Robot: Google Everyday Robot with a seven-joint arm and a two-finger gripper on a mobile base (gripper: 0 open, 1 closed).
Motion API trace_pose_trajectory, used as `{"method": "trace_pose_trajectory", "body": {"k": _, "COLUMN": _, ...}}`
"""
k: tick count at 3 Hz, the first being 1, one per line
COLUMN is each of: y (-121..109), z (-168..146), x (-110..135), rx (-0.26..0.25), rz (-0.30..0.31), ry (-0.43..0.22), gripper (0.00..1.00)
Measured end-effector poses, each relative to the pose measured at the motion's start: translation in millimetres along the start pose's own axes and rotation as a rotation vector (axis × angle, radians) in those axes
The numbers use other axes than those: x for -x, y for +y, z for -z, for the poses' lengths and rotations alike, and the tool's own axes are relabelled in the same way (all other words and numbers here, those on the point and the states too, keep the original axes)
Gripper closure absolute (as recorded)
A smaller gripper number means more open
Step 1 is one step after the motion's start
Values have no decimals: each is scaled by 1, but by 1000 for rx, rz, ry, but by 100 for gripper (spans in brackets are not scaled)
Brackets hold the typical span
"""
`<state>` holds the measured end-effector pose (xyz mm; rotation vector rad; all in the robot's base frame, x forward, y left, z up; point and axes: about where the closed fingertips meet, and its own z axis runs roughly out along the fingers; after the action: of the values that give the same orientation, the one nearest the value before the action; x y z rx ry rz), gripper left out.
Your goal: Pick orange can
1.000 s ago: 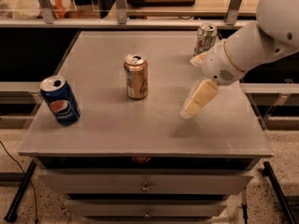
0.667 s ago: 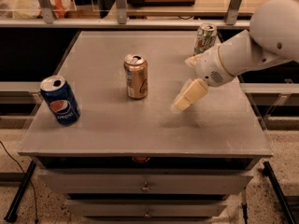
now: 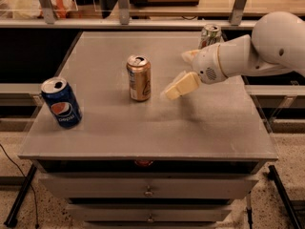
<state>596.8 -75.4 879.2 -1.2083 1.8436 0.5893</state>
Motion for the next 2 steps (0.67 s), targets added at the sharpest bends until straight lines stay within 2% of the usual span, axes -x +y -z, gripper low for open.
{"method": "trace_pose_trajectory", "body": {"k": 1, "y": -1, "z": -7, "x": 26, "rx": 9, "rz": 1, "ry": -86, "gripper": 0}}
{"method": "trace_pose_trajectory", "body": {"k": 2, "y": 4, "z": -24, "x": 52, "rx": 46, "rz": 16, "ry": -151, "gripper": 0}}
